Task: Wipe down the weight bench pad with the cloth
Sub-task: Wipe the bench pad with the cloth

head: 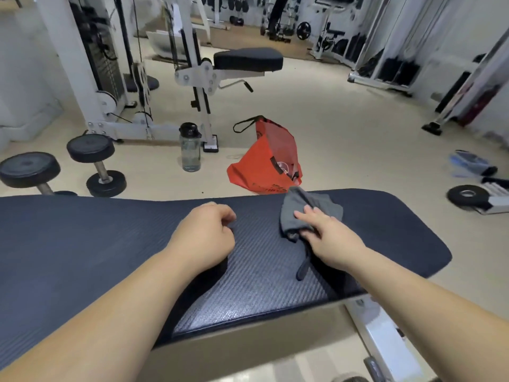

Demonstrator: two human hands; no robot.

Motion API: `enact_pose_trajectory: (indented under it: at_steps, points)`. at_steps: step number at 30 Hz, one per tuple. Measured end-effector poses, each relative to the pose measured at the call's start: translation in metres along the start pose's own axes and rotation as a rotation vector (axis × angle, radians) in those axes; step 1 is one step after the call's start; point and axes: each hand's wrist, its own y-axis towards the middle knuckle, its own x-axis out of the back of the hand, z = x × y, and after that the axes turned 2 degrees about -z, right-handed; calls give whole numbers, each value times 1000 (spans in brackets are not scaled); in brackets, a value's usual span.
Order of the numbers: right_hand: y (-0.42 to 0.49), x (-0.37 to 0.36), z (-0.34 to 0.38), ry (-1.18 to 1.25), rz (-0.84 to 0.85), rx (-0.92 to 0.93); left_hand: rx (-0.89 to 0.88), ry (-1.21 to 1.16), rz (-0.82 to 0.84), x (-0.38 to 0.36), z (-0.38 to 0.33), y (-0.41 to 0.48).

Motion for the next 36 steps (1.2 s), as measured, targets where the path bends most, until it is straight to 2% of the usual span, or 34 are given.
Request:
enact_pose_trajectory:
  at_steps: [2,5,7,10,13,15,19,21,23,26,29,31,34,36]
  points:
    - [5,1,1,-62,12,-77,-22,23,6,2,7,-2]
    - [11,-4,26,-122,29,-19,-33,153,66,8,18,-10]
    - [12,-9,48,-126,48,103,-23,257,99,13,22,-18]
    - [-2,-22,70,-117,90,349,11,287,100,19,26,-23]
    - [-20,-21,56,-92,133,551,34,273,102,21,23,-23]
    - [-17,-12,29,-77,116,510,35,289,99,19,19,-22]
    - [-3,-2,-17,-52,-27,118,4,300,97,10,8,-20]
    - [-5,-5,-16,-120,-43,71,-27,306,88,5,0,-20]
    - [-21,-8,0,-155,-57,173,-48,303,86,1,-8,-20]
    - [-59,-25,22,-138,-118,496,-62,300,63,-3,-15,-18]
    - [-77,-28,5,-134,-50,674,-59,269,28,-10,-20,-16]
    - [-71,-17,-24,-125,-84,596,-66,241,14,-17,-25,-15]
    - [-62,5,-63,-74,-95,215,-105,206,14,-32,-43,-15]
    - [-69,7,-74,-106,-78,103,-154,195,24,-45,-60,-18]
